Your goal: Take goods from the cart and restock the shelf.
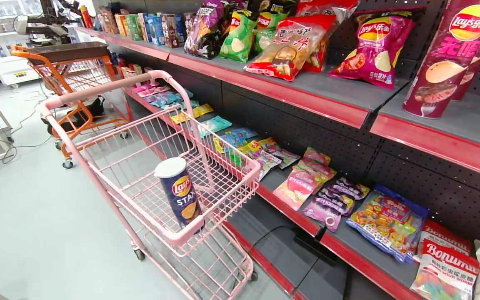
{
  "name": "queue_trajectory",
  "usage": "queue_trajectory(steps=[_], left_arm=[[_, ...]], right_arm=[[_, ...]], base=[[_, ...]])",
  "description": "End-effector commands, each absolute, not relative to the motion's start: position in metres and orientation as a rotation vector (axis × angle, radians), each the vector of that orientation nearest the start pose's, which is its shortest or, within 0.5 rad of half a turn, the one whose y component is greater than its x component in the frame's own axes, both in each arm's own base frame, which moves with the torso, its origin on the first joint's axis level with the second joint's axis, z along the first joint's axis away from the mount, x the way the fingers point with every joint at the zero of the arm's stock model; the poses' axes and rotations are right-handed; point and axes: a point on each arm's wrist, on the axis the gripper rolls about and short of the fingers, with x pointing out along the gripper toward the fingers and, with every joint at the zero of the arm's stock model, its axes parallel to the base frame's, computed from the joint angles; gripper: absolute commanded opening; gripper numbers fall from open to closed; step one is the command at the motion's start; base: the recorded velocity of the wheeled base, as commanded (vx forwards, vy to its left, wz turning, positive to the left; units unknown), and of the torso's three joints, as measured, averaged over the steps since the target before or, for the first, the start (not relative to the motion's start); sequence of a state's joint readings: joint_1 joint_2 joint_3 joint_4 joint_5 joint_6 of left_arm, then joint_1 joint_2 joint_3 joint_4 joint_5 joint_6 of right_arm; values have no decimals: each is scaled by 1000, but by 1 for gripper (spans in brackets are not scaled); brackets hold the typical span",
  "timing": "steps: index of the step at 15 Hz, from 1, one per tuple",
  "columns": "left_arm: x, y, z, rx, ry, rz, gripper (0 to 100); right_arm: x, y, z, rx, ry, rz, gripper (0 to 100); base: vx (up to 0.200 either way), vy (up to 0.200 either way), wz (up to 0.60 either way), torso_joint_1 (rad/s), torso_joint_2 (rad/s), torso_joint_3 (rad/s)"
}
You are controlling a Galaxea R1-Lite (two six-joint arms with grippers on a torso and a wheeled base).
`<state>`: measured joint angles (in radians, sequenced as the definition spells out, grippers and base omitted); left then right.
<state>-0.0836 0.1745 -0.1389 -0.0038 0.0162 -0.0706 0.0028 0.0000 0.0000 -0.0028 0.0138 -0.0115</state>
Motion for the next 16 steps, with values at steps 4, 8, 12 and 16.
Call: queue_trajectory(steps=[4,8,12,16], left_arm=[[122,-10,240,-148,255,-47,100],[195,-15,208,-152,316,-82,100],[226,-20,180,-111,428,-202,100],[249,-26,163,-73,438,-286,100]], right_arm=[[-23,0,76,-14,-2,17,100],[-23,0,76,-17,-2,15,100],[-23,0,76,-18,-2,12,100],[-23,0,76,-21,-2,12,100]], base=[[0,0,0,0,0,0],[0,0,0,0,0,0],[0,0,0,0,0,0],[0,0,0,0,0,0]])
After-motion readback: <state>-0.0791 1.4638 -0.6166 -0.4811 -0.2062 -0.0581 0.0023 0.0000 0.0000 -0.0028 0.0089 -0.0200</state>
